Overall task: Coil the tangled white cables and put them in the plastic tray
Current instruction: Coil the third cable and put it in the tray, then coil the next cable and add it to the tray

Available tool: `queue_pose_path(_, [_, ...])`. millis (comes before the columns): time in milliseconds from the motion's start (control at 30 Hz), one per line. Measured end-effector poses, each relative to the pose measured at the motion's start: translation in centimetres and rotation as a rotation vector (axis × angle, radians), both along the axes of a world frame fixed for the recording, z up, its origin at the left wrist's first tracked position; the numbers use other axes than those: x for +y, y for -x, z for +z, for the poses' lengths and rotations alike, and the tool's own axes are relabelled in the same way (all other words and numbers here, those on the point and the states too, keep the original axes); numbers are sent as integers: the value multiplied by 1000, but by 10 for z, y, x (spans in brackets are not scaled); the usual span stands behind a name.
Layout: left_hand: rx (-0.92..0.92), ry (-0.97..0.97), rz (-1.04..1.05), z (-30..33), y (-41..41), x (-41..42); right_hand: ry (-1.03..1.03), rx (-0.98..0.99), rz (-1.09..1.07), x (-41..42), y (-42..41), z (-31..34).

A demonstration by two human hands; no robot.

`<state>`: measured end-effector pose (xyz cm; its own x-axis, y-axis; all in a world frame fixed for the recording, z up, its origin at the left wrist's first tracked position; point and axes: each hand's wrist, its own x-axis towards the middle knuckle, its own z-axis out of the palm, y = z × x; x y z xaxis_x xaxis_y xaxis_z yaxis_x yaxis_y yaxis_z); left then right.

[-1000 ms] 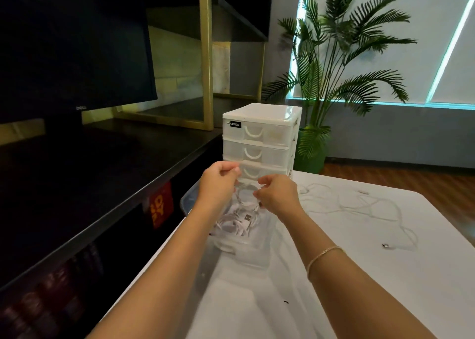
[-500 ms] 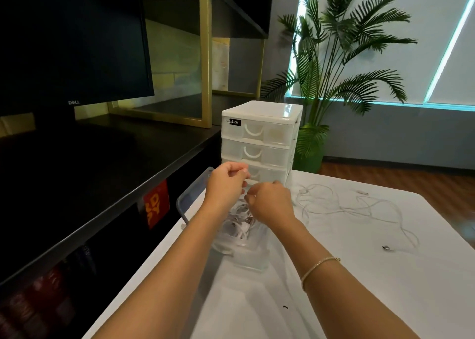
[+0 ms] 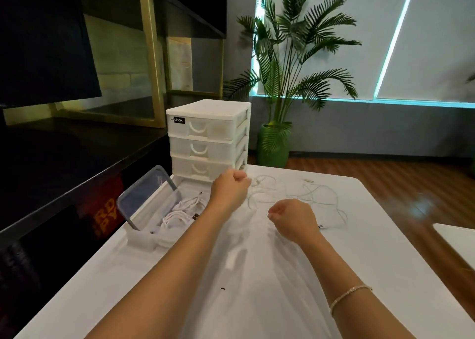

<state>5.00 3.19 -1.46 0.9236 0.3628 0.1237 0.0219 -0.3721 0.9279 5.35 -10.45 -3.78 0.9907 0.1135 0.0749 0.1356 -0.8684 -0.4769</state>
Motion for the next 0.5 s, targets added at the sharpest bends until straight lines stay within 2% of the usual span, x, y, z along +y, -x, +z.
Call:
queue_pose_path(167, [210, -227, -35, -20, -15, -31, -141, 25, -40, -35, 3, -5])
queue_pose_path(267, [268, -221, -24, -33, -22, -41, -221, 11, -35, -51, 6, -9])
queue_pose_path(500, [-56, -71, -10, -18, -14, -53, -339, -37, -53, -67, 7, -11])
